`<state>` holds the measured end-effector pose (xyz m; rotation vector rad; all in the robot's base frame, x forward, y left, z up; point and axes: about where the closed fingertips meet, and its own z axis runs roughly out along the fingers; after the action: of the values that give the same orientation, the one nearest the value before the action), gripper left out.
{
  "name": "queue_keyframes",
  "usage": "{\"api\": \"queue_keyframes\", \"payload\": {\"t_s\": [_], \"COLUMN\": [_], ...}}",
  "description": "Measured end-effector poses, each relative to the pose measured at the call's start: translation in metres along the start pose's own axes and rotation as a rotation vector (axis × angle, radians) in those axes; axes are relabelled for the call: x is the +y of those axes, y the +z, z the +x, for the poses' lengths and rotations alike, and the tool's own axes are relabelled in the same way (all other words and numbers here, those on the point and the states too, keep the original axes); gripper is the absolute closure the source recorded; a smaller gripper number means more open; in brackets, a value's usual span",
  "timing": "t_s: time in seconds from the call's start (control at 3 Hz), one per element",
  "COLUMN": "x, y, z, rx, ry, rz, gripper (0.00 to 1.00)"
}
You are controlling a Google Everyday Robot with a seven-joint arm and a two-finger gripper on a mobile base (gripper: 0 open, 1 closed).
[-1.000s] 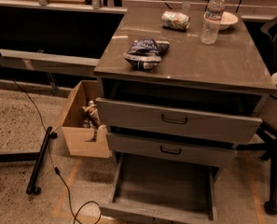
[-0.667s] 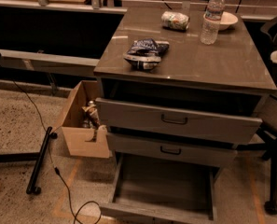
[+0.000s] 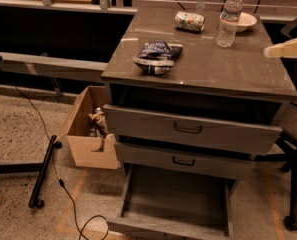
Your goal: Place water bottle into bottom drawer
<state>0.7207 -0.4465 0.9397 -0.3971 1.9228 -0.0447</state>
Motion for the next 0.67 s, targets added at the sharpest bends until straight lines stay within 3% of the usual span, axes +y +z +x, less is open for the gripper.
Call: {"api": "queue_keyframes", "payload": {"t_s": [0.33,0.67], "x": [-0.0094,-0.0050], "y": [0.0053,0.0094], "z": [-0.0197,-0.0260], "rx": [-0.021,-0.032], "ry": [-0.013,0.012], "rz": [-0.001,0.044], "gripper": [0.00,0.00]}}
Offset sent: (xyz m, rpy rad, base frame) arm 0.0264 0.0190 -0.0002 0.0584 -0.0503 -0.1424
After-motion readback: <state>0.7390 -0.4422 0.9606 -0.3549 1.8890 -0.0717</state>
